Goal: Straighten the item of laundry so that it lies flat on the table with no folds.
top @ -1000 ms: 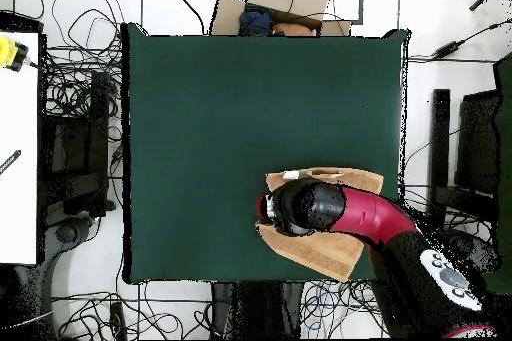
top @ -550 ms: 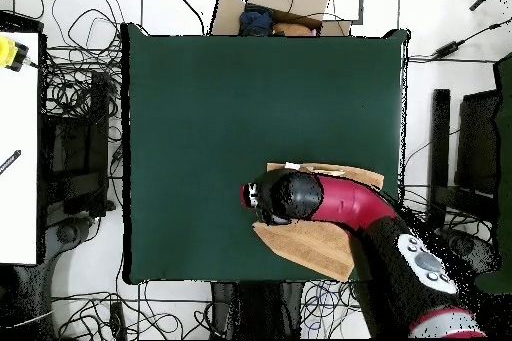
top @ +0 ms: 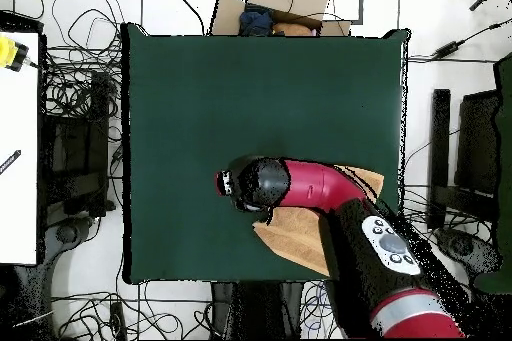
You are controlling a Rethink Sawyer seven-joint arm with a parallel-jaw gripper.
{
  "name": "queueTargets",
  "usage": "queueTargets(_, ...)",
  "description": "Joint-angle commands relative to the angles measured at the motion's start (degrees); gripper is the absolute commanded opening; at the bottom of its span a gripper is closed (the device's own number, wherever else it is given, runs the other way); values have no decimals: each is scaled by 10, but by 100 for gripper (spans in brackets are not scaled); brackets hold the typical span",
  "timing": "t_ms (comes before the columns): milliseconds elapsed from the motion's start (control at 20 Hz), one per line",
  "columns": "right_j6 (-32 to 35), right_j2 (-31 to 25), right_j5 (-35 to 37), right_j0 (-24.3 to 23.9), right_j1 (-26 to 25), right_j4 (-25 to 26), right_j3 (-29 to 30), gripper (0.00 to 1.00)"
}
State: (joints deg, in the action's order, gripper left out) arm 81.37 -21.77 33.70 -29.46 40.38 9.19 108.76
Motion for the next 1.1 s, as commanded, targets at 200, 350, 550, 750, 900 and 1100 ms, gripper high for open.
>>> queueTargets(200,60,-14,-84,-19,-96,-6,-51,100)
queueTargets(350,64,-13,-66,-5,-110,-16,-87,100)
queueTargets(550,79,-2,-25,32,-119,-27,-152,100)
queueTargets(750,84,15,62,59,-94,-31,-211,100)
queueTargets(900,86,23,110,70,-80,-30,-242,100)
queueTargets(1100,84,23,155,72,-72,-29,-268,100)
